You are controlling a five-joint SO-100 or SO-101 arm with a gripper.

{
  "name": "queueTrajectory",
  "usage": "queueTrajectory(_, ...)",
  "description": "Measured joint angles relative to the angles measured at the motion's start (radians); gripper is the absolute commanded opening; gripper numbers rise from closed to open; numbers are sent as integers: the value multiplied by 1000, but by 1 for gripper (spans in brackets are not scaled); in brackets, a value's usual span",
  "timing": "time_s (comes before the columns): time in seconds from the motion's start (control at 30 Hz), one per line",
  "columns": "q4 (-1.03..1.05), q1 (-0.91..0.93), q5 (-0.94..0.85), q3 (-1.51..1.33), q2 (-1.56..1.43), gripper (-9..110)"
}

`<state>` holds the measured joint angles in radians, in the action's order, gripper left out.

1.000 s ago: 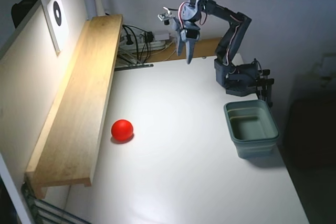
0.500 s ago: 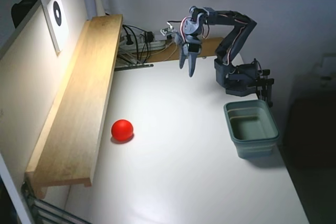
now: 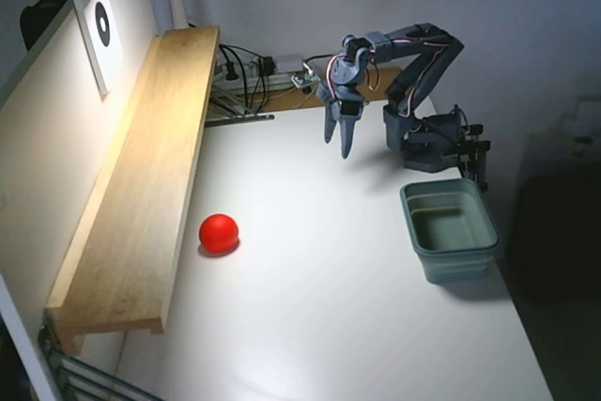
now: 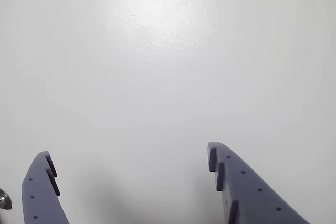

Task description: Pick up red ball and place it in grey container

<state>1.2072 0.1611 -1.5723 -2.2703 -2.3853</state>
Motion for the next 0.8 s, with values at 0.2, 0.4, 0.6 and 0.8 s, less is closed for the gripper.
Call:
queueTrajectory(0.2,-43,0,0,-37,-3,38)
queueTrajectory(0.4,-132,0,0,-38,-3,38)
queueTrajectory(0.6,-219,0,0,-38,-3,38)
queueTrajectory(0.8,-233,0,0,-38,-3,38)
